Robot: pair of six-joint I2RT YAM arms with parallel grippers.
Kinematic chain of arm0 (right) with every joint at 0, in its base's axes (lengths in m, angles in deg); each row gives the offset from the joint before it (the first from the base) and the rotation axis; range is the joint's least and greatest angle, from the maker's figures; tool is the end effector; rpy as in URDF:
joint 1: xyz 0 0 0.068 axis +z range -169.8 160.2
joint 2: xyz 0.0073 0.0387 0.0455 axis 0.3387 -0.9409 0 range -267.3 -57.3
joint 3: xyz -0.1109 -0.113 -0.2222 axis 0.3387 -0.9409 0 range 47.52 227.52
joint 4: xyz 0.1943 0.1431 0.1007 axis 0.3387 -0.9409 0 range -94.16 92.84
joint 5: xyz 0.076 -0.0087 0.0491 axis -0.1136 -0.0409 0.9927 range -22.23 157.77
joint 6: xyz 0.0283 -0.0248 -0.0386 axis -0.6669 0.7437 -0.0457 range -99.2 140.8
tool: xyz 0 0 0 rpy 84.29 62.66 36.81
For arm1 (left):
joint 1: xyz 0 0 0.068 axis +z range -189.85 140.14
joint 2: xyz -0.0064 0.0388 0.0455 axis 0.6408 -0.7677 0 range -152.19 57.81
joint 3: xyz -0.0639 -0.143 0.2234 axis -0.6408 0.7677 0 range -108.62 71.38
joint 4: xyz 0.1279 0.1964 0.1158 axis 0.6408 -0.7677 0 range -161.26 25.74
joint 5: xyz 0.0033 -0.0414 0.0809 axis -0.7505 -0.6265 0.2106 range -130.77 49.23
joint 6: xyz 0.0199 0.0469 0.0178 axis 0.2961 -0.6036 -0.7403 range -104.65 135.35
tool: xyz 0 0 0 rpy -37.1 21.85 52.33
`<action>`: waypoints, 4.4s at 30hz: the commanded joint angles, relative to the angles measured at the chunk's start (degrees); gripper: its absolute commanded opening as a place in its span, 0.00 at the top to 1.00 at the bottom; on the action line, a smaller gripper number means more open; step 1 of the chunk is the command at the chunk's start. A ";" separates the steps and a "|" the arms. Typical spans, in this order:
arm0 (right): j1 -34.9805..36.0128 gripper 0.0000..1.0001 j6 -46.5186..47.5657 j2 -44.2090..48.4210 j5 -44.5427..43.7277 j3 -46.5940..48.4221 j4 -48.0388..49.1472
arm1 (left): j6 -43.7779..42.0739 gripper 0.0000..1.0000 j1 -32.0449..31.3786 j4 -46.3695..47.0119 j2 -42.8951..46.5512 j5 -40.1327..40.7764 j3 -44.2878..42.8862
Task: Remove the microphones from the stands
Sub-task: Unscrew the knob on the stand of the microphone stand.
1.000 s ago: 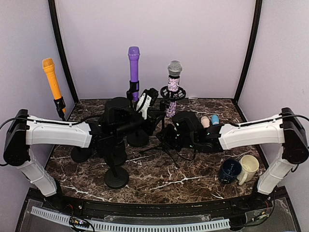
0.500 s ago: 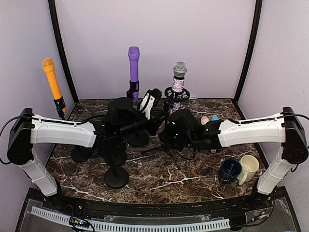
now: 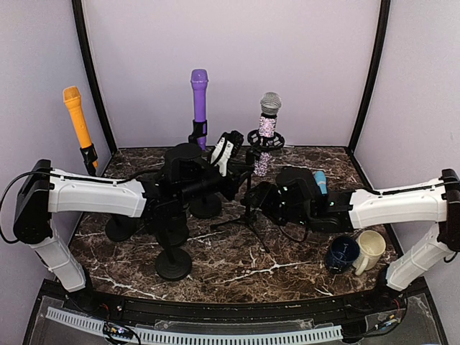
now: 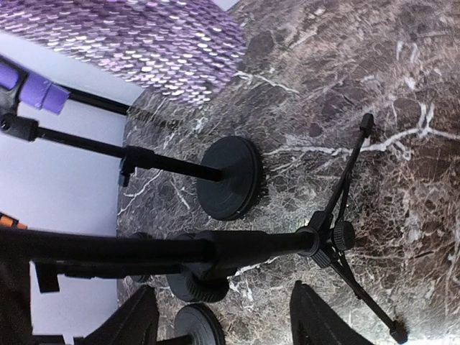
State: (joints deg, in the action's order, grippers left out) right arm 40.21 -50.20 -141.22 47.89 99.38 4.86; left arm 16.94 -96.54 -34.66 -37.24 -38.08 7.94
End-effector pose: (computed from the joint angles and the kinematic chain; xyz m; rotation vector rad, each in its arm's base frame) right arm 0.1726 0.2750 0.2430 0.4361 2.1890 1.0044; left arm 0.2171 -0.3273 0.2953 0.7331 1.4865 -0.7450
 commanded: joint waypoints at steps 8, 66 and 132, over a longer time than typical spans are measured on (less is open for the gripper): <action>-0.07 0.35 -1.65 5.53 1.23 -9.08 14.51 | 1.90 1.00 -0.36 -3.55 -1.22 -0.31 -1.77; -1.47 0.99 -1.24 -4.07 -1.14 1.12 3.83 | 1.51 1.00 -0.44 -4.20 -1.24 -1.18 -1.34; -3.05 1.00 25.61 10.61 6.39 -13.39 13.93 | 8.83 0.36 0.75 -8.27 0.37 -13.04 -2.32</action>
State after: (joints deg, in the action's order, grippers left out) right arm 37.98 -23.73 -132.30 53.09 87.93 11.55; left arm 24.04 -96.39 -44.85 -34.55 -49.31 5.91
